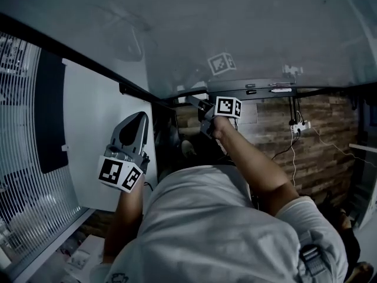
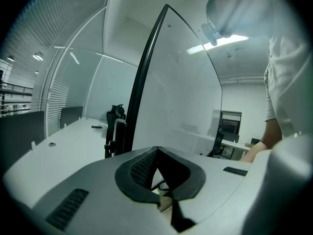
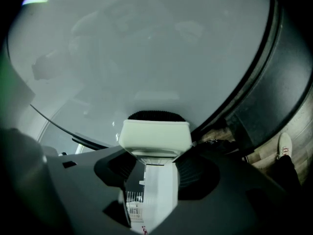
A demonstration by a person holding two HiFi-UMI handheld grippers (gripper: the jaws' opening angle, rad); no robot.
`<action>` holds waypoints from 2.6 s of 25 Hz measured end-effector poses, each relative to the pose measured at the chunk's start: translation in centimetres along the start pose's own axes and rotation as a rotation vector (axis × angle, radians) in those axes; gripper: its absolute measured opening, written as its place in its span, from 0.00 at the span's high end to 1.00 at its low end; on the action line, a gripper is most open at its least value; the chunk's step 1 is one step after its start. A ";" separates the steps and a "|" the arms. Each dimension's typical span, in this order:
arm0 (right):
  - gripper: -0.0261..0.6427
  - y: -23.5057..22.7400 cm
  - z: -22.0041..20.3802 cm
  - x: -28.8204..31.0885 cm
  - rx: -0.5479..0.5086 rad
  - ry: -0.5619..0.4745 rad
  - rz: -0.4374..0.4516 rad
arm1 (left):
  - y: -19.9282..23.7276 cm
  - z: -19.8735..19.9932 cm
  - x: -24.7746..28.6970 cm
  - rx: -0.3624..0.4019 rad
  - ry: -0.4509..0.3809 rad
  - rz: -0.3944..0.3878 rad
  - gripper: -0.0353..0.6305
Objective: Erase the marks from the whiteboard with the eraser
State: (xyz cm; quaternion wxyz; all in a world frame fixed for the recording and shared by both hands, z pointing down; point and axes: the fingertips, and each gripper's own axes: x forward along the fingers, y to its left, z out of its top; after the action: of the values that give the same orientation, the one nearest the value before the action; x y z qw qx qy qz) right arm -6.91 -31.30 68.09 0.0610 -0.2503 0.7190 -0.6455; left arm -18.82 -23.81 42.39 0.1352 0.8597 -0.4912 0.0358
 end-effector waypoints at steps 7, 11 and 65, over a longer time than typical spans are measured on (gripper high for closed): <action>0.60 5.7 0.8 0.1 -0.080 -0.005 0.064 | -0.3 1.5 -0.8 0.018 -0.057 -0.023 0.94; 0.60 10.7 1.0 0.2 -0.146 -0.023 0.121 | -0.5 2.6 -2.0 0.029 -0.091 -0.048 0.94; 0.60 24.2 -20.9 -43.9 -0.876 -0.220 0.244 | -37.6 -3.7 -12.7 0.043 -0.134 -0.216 0.94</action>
State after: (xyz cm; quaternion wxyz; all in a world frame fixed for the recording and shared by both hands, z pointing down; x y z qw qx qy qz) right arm 15.81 7.77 37.93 0.1010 -0.2331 0.9373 -0.2386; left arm 7.07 5.88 36.03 0.0869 0.9109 -0.4026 -0.0260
